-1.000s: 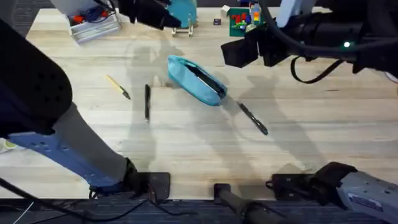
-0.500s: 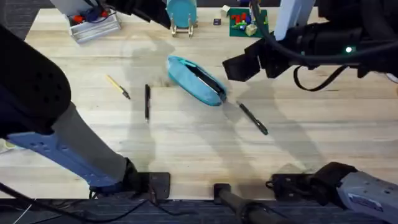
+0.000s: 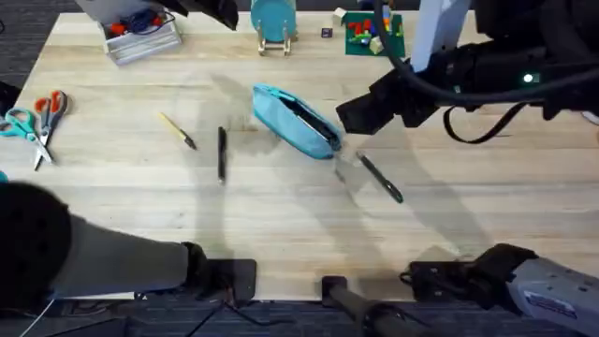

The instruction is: Unzip the bag, pick up the pens from the table one at a time and place them inside, then zip the bag closed.

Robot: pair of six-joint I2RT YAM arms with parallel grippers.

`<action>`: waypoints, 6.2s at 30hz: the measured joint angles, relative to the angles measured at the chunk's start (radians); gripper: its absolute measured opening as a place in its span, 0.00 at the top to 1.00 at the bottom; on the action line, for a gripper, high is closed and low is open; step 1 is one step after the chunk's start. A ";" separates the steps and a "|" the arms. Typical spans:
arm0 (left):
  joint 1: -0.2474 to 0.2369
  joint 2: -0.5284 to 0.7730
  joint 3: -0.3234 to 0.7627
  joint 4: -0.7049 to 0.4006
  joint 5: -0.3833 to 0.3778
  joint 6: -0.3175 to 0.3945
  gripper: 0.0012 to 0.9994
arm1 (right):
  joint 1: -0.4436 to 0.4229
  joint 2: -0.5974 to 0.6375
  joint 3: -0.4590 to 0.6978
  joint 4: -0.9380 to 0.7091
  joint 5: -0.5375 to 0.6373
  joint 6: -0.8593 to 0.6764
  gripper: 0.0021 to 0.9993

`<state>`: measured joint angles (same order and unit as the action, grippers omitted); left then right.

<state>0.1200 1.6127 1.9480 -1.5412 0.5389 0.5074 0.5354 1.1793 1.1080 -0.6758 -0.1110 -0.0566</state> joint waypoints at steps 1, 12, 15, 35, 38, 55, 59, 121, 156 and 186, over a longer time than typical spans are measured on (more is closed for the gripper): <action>-0.003 -0.012 0.000 -0.001 -0.010 -0.014 0.00 | 0.000 0.000 0.000 0.000 -0.002 0.000 0.05; -0.094 -0.210 -0.300 0.196 -0.140 -0.188 0.00 | 0.000 0.000 0.000 -0.019 -0.010 -0.043 0.06; -0.097 -0.279 -0.429 0.253 -0.147 -0.210 0.00 | 0.000 0.001 0.000 -0.042 -0.010 -0.050 0.06; -0.097 -0.481 -0.653 0.286 -0.143 -0.207 0.00 | 0.077 0.067 0.003 -0.080 -0.010 -0.162 0.97; -0.097 -0.480 -0.653 0.286 -0.143 -0.207 0.00 | 0.097 0.094 0.003 -0.079 -0.010 -0.163 0.97; -0.097 -0.467 -0.653 0.294 -0.143 -0.207 0.00 | 0.127 0.222 0.003 -0.013 -0.010 -0.169 0.97; -0.097 -0.467 -0.653 0.293 -0.143 -0.207 0.00 | 0.127 0.246 0.004 -0.008 -0.010 -0.169 0.97; -0.097 -0.467 -0.653 0.304 -0.143 -0.207 0.00 | 0.127 0.437 0.009 0.132 -0.040 -0.172 0.00; -0.097 -0.466 -0.653 0.334 -0.143 -0.207 0.00 | 0.018 0.027 0.055 -0.156 0.082 -0.071 0.00; -0.097 -0.466 -0.653 0.334 -0.143 -0.207 0.00 | 0.018 0.070 0.055 -0.481 0.081 -0.013 0.00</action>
<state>0.0227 1.1465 1.2945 -1.2076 0.3954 0.3000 0.5529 1.2496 1.1633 -1.1567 -0.0298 -0.0700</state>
